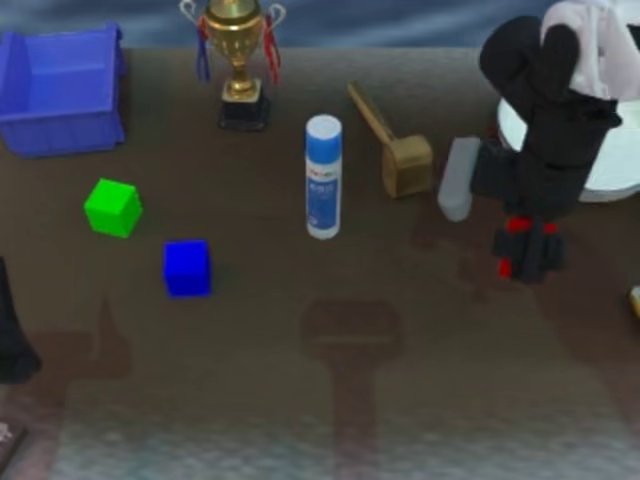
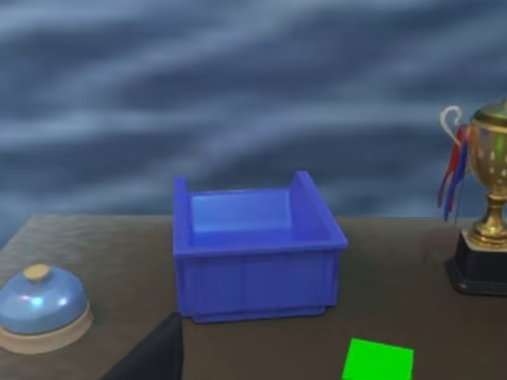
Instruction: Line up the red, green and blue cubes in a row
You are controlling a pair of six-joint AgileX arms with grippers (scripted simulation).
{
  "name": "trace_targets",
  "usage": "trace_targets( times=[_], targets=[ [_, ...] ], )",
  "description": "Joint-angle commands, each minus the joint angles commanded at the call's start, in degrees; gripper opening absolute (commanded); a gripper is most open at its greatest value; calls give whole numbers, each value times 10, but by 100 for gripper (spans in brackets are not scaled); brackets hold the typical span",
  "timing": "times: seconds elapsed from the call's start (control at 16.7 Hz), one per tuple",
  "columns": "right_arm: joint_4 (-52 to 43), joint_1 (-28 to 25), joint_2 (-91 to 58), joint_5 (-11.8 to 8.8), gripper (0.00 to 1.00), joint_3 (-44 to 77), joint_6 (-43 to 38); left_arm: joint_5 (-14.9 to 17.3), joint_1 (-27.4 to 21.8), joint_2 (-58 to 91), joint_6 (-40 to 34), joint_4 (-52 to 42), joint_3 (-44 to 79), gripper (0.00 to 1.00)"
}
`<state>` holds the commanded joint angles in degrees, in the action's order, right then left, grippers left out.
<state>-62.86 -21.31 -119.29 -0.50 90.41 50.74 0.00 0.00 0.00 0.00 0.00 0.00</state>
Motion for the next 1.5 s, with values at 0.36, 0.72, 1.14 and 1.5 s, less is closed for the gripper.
trace_targets(
  times=[0.36, 0.72, 1.14, 1.5],
  targets=[
    [-118, -148, -148, -1, 0, 273, -59, 0, 0, 0, 0, 0, 0, 100],
    [-212, -281, -260, -1, 0, 494, -118, 0, 0, 0, 0, 0, 0, 100],
    [-227, -304, -276, 0, 0, 527, -132, 0, 0, 0, 0, 0, 0, 100],
    [-136, -304, -269, 1, 0, 428, -134, 0, 0, 0, 0, 0, 0, 100]
  ],
)
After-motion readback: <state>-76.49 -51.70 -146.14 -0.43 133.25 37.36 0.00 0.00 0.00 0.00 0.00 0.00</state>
